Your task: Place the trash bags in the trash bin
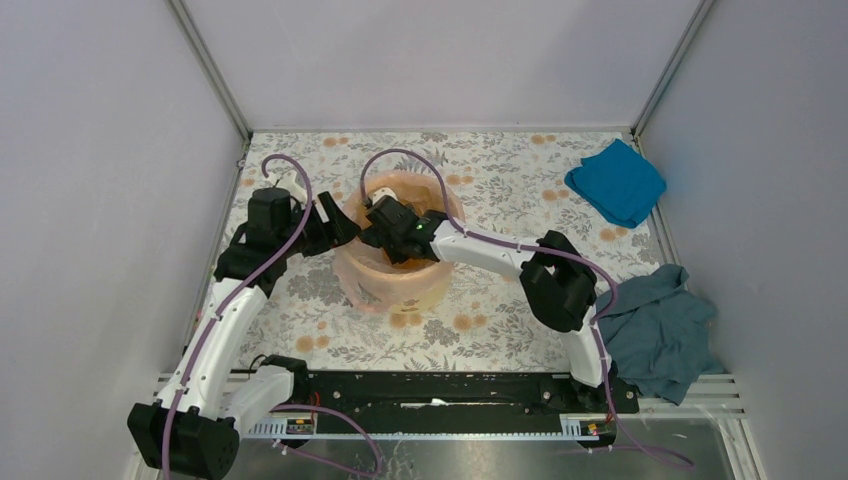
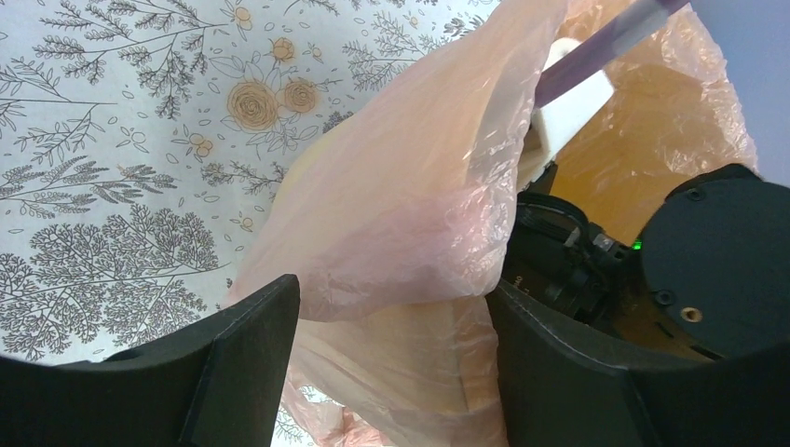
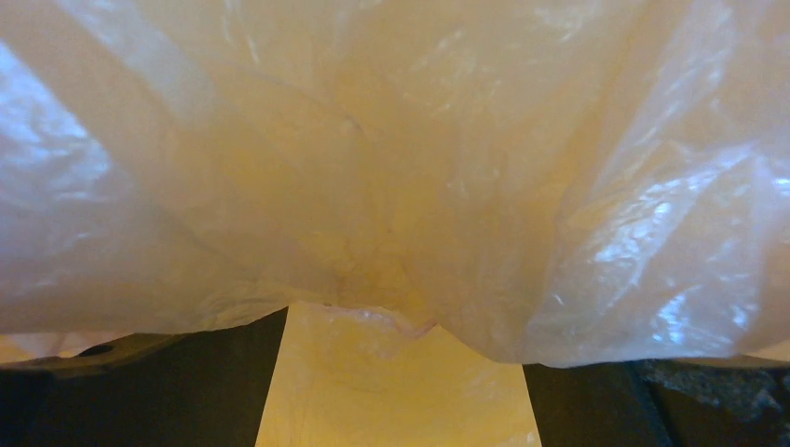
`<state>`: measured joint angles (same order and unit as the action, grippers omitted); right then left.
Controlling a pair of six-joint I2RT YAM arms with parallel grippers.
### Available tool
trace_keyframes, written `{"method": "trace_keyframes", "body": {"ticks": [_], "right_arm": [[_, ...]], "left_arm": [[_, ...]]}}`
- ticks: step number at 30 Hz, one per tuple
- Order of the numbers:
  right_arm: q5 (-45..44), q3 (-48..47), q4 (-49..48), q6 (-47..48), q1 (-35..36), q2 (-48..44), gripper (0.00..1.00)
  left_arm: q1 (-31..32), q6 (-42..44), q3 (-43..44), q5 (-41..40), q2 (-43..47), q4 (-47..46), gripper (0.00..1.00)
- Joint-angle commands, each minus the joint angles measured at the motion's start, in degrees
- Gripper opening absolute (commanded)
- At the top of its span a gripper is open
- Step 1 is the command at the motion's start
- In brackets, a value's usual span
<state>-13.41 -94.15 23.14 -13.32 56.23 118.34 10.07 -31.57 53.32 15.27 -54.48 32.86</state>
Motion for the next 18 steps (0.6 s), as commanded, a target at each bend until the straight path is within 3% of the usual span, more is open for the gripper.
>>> {"method": "trace_keyframes", "body": {"ticks": [1, 8, 18], "right_arm": [[-1.2, -5.0, 2.6, 0.1, 0.0, -3.2, 0.94], [-2.1, -4.1, 3.1, 0.5, 0.1, -11.4, 0.97], [-1.6, -8.0, 5.0, 1.7, -0.4, -14.7, 0.99]], "left_arm": [[0.4, -0.1, 0.1, 0.4, 0.7, -2.9, 0.75], [0.4, 0.5, 0.3, 0.1, 0.3, -2.7, 0.75], [0.4, 1.0, 0.4, 0.0, 0.8, -2.7, 0.75]]}}
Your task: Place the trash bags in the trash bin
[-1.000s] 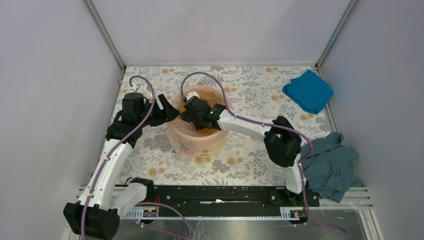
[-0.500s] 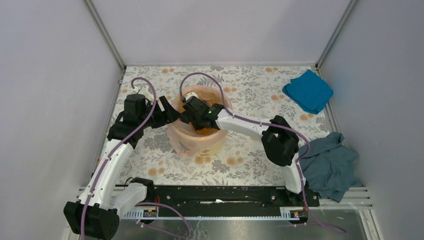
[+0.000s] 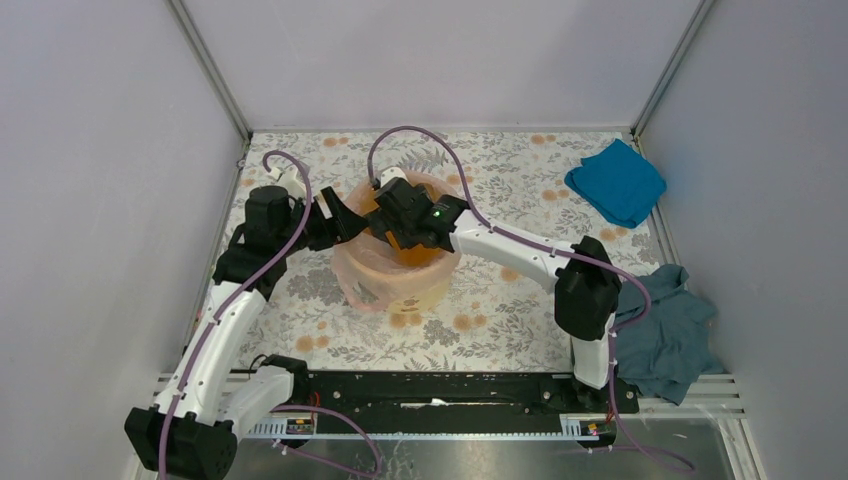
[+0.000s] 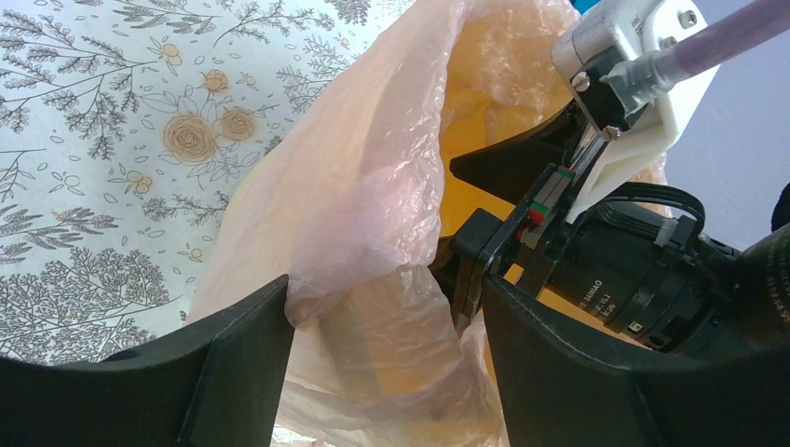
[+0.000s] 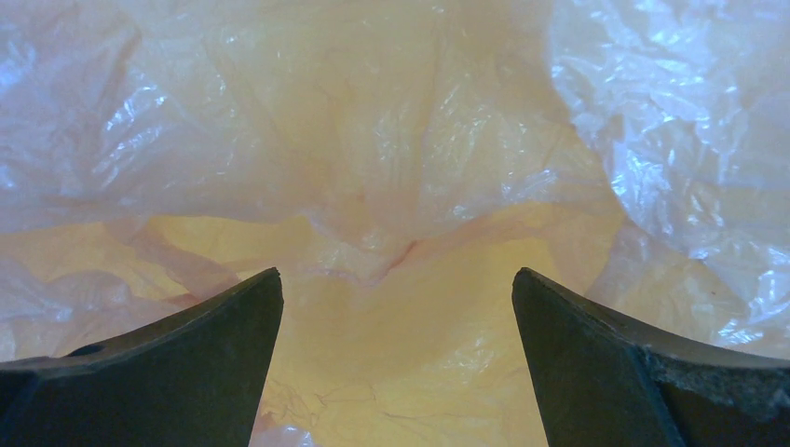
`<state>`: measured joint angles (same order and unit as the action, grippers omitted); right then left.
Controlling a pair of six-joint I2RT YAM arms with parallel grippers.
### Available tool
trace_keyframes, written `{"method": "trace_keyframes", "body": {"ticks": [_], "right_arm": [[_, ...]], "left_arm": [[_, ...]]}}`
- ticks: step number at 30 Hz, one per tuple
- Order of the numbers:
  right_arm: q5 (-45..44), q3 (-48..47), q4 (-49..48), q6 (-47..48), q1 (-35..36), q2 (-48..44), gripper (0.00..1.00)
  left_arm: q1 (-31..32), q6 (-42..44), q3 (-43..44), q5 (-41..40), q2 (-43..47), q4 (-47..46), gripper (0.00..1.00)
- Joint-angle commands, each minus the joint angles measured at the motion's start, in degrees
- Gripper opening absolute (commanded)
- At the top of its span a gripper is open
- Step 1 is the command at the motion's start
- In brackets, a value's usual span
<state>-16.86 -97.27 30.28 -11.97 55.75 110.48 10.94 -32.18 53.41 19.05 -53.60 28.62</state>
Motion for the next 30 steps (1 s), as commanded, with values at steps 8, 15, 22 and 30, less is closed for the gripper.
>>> {"method": "trace_keyframes", "body": {"ticks": [8, 15, 22, 30], "right_arm": [[-0.3, -1.5, -4.4, 2.5, -0.2, -5.6, 0.79], [0.7, -1.9, -3.8, 1.1, -0.3, -3.4, 0.78], [1.8, -4.3, -1.8, -0.4, -0.3, -9.9, 0.85], [4.8, -2.7, -2.0, -0.2, -0.3, -23.9, 1.0]], "left_arm": [[-0.5, 2.6, 1.2, -8.8, 3.0, 5.0, 0.7], [-0.6, 2.5, 1.5, -9.9, 9.0, 5.5, 0.92], [-0.5, 2.8, 3.0, -9.2, 10.1, 6.2, 0.97], [-0.5, 3.7, 10.9, -8.0, 12.9, 4.8, 0.99]]}}
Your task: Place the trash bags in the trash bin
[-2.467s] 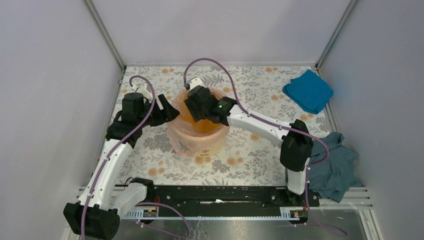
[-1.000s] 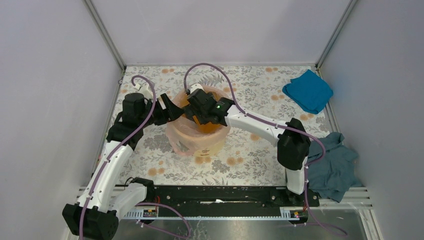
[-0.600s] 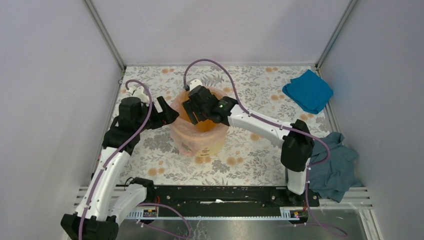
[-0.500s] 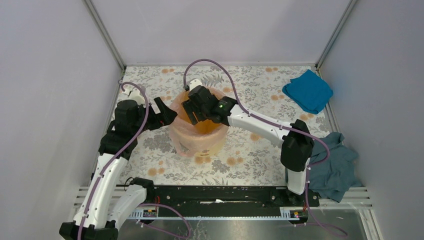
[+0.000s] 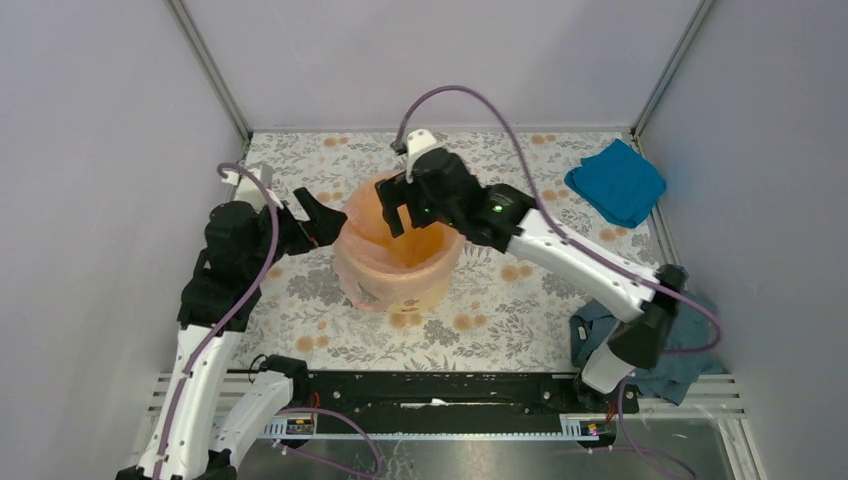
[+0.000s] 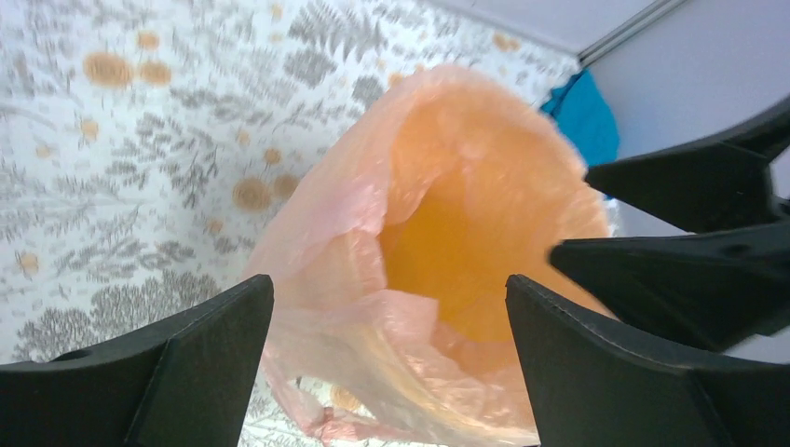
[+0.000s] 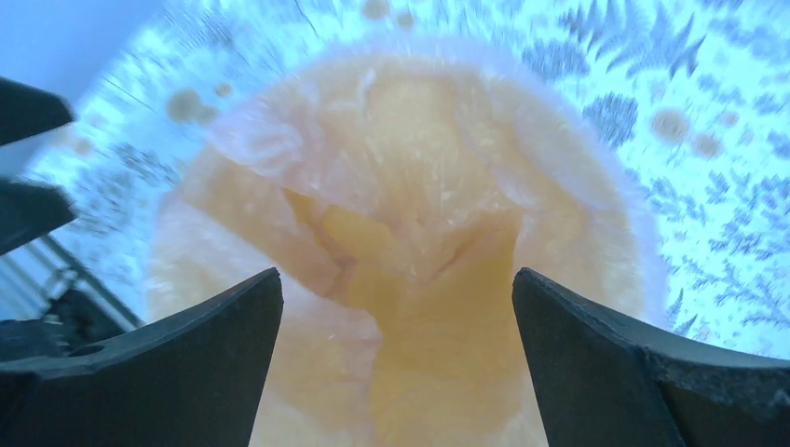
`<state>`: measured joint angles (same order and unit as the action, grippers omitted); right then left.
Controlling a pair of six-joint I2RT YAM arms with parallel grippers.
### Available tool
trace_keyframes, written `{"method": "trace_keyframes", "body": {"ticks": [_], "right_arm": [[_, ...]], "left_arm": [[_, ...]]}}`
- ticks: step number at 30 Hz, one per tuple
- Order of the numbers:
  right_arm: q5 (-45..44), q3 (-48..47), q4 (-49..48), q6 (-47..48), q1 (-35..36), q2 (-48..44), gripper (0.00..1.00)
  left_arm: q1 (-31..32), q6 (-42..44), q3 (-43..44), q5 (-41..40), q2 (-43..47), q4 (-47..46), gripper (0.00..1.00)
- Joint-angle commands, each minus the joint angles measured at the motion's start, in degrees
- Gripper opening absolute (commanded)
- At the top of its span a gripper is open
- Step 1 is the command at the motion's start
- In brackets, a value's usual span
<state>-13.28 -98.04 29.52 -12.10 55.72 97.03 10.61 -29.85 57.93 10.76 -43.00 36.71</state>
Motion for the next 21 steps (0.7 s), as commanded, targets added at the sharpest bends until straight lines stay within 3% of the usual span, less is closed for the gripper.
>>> {"method": "trace_keyframes", "body": {"ticks": [1, 4, 6, 10, 15, 17, 21], "right_arm": [[-0.1, -0.9, -1.4, 0.8, -0.3, -12.8, 1.0], [-7.3, 3.2, -1.8, 3.2, -1.6, -20.2, 1.0], [-7.4, 9.7, -3.6, 3.3, -6.3, -24.3, 0.99], [5.2, 21.1, -7.1, -2.8, -24.6, -28.6, 1.0], [23.4, 34.8, -15.3, -15.0, -38.5, -26.5, 1.0], [31.8, 42.4, -24.0, -21.9, -42.3, -25.0, 1.0], [43.5, 52.6, -43.6, -32.9, -42.7, -18.6, 1.0]], "left_arm": [[-0.2, 1.6, 7.6, 0.2, 2.7, -3.3, 0.99], [-0.2, 1.8, 9.6, 0.6, 3.3, -3.9, 0.99], [-0.2, 1.8, 10.8, 1.5, 3.2, -4.4, 0.99], [-0.2, 1.5, 13.5, 3.5, 2.0, -4.9, 0.99], [-0.2, 1.0, 15.6, 4.2, 1.4, -4.4, 0.99], [-0.2, 1.0, 15.9, 4.1, 1.5, -3.9, 0.99], [-0.2, 1.0, 16.1, 4.0, 1.7, -3.3, 0.99]]}}
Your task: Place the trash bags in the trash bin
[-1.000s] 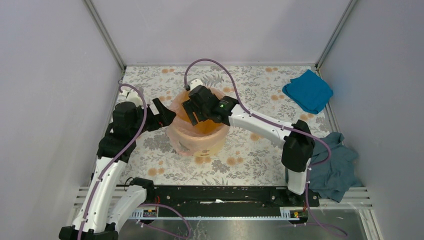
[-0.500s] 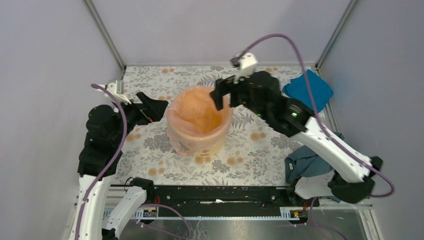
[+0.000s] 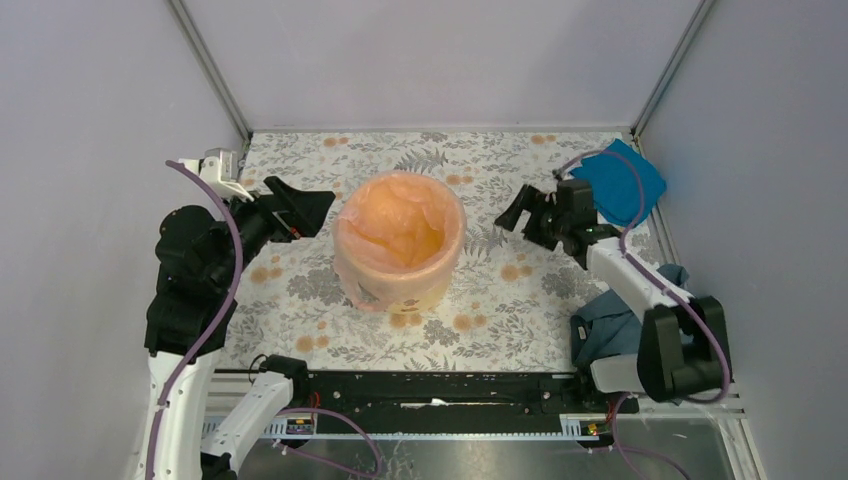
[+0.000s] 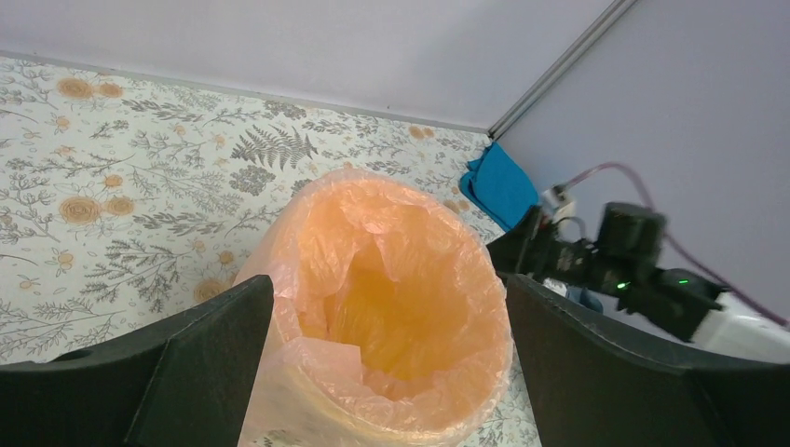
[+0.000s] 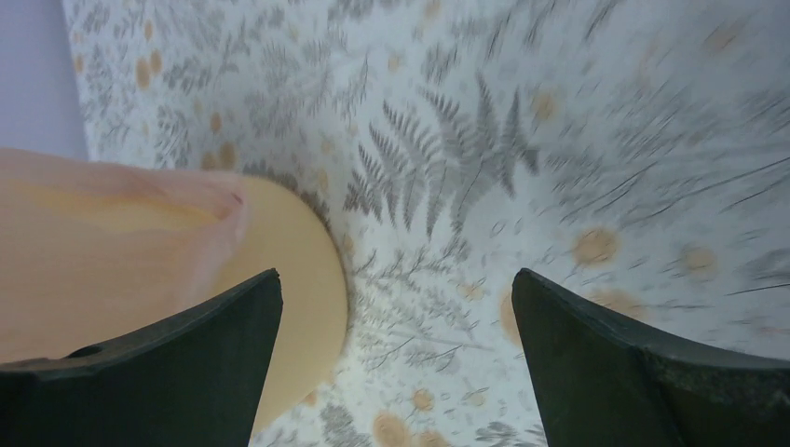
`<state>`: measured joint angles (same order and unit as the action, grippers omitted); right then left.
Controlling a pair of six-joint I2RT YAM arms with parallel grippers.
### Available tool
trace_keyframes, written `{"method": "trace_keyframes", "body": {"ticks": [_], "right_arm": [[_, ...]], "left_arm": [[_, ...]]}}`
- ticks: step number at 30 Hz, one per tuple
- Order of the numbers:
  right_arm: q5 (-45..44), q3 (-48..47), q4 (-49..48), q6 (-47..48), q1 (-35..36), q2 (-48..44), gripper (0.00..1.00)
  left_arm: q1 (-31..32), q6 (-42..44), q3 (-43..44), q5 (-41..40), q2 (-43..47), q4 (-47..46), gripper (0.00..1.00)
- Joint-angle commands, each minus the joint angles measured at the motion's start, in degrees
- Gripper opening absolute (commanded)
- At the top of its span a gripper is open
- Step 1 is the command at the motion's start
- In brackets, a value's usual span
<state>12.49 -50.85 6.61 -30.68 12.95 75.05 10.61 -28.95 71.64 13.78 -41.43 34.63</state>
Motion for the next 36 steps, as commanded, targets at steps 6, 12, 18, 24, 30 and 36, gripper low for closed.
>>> {"method": "trace_keyframes", "body": {"ticks": [6, 12, 18, 24, 30, 36], "right_arm": [[16.6, 9.4, -30.6, -20.2, 5.7, 11.2, 1.0], [9.2, 6.3, -33.6, -19.1, 14.5, 17.3, 1.0], [7.9, 2.3, -36.8, -20.7, 21.3, 23.3, 1.0], [3.5, -3.1, -40.7, -25.5, 30.8, 29.3, 1.0], [-3.9, -10.5, -41.7, -31.5, 38.3, 35.7, 1.0], [-8.2, -19.9, -40.4, -32.8, 44.5, 40.7, 1.0]], "left_arm": [[-0.2, 0.5, 3.7, 0.5, 0.3, -0.5, 0.99], [-0.2, 0.7, 5.9, 0.3, 0.1, -0.1, 0.99], [-0.2, 1.2, 6.7, -0.8, 0.7, 1.4, 0.99], [-0.2, 0.7, 7.3, -0.4, 0.9, 1.5, 0.99], [-0.2, 0.1, 9.3, 0.1, 0.9, 2.7, 0.99], [-0.2, -0.7, 9.6, -0.2, 1.5, 3.3, 0.99]]}}
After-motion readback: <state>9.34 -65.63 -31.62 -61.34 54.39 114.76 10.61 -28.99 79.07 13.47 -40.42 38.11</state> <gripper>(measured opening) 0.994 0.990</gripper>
